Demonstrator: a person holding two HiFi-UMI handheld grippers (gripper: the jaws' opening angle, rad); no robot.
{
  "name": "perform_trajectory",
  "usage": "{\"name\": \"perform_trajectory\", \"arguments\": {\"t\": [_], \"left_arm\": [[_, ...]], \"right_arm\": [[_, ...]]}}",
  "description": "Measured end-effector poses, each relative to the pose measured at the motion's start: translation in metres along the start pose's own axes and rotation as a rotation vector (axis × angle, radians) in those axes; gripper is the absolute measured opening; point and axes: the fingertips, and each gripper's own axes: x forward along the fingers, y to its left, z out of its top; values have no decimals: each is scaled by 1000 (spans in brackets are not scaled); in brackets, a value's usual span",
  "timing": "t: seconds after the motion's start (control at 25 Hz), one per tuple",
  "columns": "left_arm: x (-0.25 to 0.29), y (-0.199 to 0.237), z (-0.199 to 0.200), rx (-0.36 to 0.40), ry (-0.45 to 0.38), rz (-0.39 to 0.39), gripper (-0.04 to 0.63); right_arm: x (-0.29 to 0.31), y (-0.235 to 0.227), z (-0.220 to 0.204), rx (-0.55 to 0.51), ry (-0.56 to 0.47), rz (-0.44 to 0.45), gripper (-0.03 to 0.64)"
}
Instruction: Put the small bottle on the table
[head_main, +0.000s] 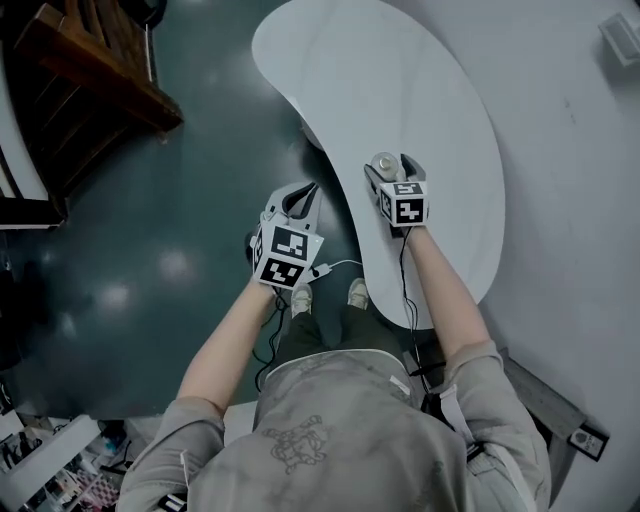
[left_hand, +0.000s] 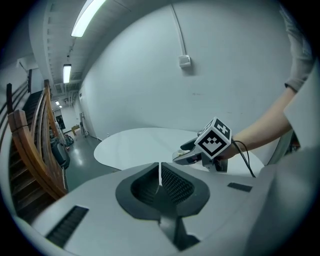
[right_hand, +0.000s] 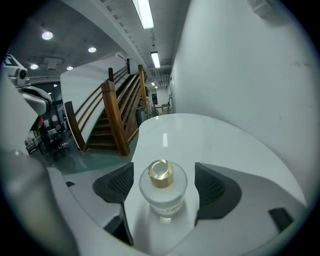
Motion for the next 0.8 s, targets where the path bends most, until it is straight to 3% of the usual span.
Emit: {"name": "perform_trajectory", "arguments": {"t": [0.4, 0.6, 0.64, 0.72, 0.8], "left_arm": [[-44, 1, 62, 73, -133, 2, 25], [-60, 12, 88, 148, -174, 13, 25], [-64, 15, 94, 152, -187, 18, 26], [-73, 20, 108, 155, -221, 27, 26], [-84, 24, 120, 160, -253, 38, 26]], "right_arm": [[-95, -9, 87, 51, -156, -80, 341], [-141, 5, 124, -4, -237, -115, 334], [-153, 7, 133, -33, -263, -135, 316], [-179, 12, 153, -84, -324, -174, 207], [-199, 17, 166, -110, -355, -183, 192]]}}
